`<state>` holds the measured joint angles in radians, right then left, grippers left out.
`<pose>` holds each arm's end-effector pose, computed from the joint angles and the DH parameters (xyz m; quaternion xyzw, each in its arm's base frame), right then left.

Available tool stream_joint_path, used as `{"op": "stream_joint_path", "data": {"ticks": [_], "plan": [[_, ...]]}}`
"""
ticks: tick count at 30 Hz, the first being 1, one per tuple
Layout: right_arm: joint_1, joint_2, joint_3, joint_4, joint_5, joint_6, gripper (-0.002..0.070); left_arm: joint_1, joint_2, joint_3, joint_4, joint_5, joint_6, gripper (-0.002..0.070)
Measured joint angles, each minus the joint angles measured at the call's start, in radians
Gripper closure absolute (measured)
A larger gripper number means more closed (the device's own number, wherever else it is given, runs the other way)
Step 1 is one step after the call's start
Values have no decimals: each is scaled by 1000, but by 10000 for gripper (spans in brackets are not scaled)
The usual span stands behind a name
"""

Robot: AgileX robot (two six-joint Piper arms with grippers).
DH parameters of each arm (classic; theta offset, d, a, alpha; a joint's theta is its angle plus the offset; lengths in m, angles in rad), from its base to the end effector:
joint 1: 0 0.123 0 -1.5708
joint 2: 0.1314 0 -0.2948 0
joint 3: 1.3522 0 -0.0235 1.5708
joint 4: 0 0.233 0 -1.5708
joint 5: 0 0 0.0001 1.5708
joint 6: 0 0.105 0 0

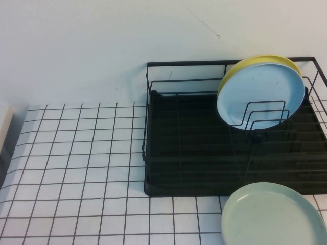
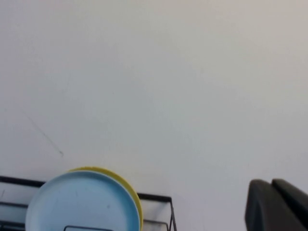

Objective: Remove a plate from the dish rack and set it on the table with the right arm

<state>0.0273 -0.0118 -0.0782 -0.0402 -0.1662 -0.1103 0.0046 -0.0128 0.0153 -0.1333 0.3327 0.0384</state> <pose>0.0314 0.0016 0.2576 -0.0537 0.5734 -0.0482 0.8161 0.0392 -0.0044 0.1754 -0.0230 0.7879 -0.0426 0.6139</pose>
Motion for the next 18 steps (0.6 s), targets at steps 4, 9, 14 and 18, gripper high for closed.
{"op": "stream_joint_path", "data": {"ticks": [4,9,14,18], "plan": [[0,45,-182,0,284,5,680,0,0,0,0,0,0,678],[0,251,-375,4,563,-7,680,0,0,0,0,0,0,678],[0,527,-515,107,710,-297,680,0,0,0,0,0,0,678],[0,747,-592,227,723,-551,674,0,0,0,0,0,0,678]]}}
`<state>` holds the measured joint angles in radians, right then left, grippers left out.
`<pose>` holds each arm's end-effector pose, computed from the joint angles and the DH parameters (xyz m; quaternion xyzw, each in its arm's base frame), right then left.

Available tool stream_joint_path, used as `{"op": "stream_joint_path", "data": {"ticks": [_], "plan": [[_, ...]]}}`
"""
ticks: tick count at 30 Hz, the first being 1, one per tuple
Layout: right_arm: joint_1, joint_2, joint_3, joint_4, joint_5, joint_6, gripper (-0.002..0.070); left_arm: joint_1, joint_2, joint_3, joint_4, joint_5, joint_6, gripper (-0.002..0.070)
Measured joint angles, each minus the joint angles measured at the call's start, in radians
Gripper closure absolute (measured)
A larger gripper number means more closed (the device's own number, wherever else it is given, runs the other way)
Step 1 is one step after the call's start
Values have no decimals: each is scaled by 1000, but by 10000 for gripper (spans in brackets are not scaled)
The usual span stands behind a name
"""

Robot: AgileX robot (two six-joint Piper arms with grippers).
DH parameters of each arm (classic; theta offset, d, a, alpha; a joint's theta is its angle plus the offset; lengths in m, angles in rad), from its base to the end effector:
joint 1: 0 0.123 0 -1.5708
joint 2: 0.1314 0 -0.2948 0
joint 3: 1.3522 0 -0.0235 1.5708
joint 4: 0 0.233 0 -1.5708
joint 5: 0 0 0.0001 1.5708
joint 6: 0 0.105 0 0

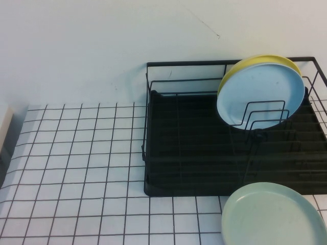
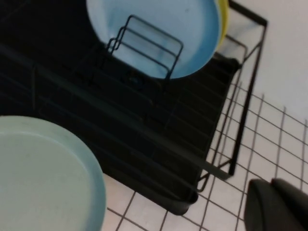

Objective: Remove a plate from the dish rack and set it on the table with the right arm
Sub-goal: Grasp the plate from the shelf

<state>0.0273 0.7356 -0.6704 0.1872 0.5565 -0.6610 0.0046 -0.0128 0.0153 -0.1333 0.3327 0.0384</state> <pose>0.1316 0.0139 0.3238 -0.2499 0.8292 -0.0755 0.4942 0.0392 -0.0044 0.1754 -0.0230 0.7879 -0.0426 0.6139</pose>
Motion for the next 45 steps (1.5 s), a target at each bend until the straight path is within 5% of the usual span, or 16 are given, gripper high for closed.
{"op": "stream_joint_path", "data": {"ticks": [5,10,13,20,34,45], "plan": [[0,249,-88,132,-60,-265,546,0,0,0,0,0,0,678],[0,437,-185,264,-123,-545,318,0,0,0,0,0,4,678],[0,523,-251,360,-135,-757,271,0,0,0,0,0,4,678],[0,744,-443,622,-85,-1076,253,0,0,0,0,0,4,678],[0,1075,-706,694,-73,-1201,257,0,0,0,0,0,4,678],[0,1180,-774,698,-95,-1212,328,0,0,0,0,0,4,678]]}}
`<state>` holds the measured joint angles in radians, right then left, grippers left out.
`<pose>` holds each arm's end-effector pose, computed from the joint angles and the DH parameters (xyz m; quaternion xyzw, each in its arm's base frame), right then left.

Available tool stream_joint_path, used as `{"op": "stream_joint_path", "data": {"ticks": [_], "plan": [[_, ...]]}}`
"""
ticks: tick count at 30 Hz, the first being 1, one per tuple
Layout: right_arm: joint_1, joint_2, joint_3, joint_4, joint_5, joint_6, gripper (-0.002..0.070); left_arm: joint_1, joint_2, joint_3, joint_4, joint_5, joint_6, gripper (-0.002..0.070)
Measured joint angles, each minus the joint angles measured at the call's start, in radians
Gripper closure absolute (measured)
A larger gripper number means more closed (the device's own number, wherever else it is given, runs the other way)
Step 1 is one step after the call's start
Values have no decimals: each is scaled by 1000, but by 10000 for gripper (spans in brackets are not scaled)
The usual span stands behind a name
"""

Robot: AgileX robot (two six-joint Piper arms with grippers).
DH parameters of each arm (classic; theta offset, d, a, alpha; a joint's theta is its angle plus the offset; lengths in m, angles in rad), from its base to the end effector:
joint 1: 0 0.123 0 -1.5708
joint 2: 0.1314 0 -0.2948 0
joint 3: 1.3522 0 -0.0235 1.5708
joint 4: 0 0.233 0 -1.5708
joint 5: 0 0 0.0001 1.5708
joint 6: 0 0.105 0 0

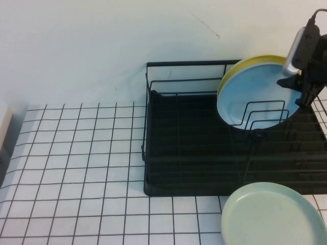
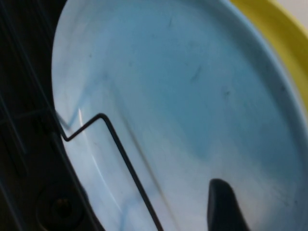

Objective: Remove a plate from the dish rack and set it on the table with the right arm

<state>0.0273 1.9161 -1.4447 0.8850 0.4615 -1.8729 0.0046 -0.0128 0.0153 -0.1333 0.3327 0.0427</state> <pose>0.4349 0.0481 0.2567 -0.5182 0.7280 -0.0659 0.4440 0.0392 -0.0044 0.1754 -0.0213 0.7879 -0.0413 0.6140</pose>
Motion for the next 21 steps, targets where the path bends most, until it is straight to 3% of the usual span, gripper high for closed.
{"op": "stream_joint_path", "data": {"ticks": [2,5,7,15,21], "plan": [[0,9,0,1,-12,-2,374,0,0,0,0,0,0,678],[0,14,-2,7,-23,-2,535,0,0,0,0,0,-4,678],[0,13,-4,7,-23,-8,598,0,0,0,0,0,-4,678],[0,-18,-18,54,12,-17,598,0,0,0,0,0,-4,678],[0,-166,-60,90,85,39,599,0,0,0,0,0,-4,678]]}}
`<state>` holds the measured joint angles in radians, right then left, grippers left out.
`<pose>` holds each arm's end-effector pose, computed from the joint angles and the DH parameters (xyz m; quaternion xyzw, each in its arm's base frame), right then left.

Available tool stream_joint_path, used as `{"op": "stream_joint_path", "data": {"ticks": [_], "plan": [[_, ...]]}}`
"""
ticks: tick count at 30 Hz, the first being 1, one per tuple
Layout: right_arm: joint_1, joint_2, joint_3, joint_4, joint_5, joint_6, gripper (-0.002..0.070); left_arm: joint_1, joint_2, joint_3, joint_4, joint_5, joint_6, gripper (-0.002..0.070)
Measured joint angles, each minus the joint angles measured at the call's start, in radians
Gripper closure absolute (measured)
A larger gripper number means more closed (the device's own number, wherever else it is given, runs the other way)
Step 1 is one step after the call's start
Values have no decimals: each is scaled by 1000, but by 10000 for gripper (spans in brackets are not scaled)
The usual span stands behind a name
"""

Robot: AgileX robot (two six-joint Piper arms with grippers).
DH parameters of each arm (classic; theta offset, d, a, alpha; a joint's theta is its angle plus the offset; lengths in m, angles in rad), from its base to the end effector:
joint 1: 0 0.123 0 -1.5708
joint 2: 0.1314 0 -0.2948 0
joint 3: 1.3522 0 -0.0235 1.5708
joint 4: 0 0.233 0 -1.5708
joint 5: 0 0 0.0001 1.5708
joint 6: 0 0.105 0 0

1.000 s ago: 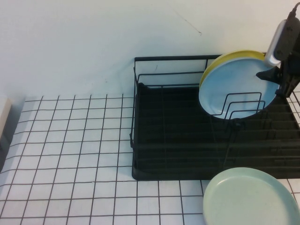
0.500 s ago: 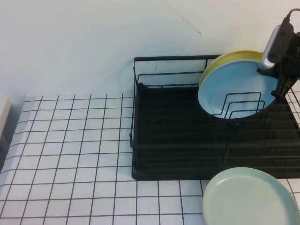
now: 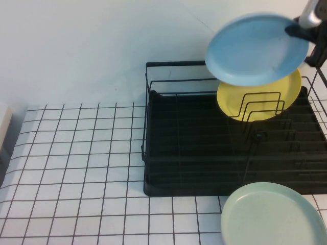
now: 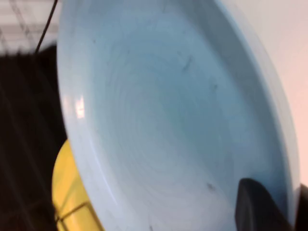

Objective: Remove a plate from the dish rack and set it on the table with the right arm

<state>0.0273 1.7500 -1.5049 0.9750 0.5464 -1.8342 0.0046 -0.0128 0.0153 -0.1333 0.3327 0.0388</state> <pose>0.4062 0.0563 0.3459 -0.4872 0.6883 -0.0506 0.5350 0.0392 -0.0044 0.1754 -0.0228 0.7879 -0.0425 0.6139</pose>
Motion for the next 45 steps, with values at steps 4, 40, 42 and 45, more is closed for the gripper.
{"op": "stream_joint_path", "data": {"ticks": [4,40,42,45], "plan": [[0,-130,-3,-17,45,120,599,0,0,0,0,0,0,678],[0,-411,757,-406,311,1092,600,0,0,0,0,0,4,678],[0,-372,757,-404,301,1092,600,0,0,0,0,0,4,678],[-2,-316,757,-404,281,1093,590,0,0,0,0,0,4,678]]}}
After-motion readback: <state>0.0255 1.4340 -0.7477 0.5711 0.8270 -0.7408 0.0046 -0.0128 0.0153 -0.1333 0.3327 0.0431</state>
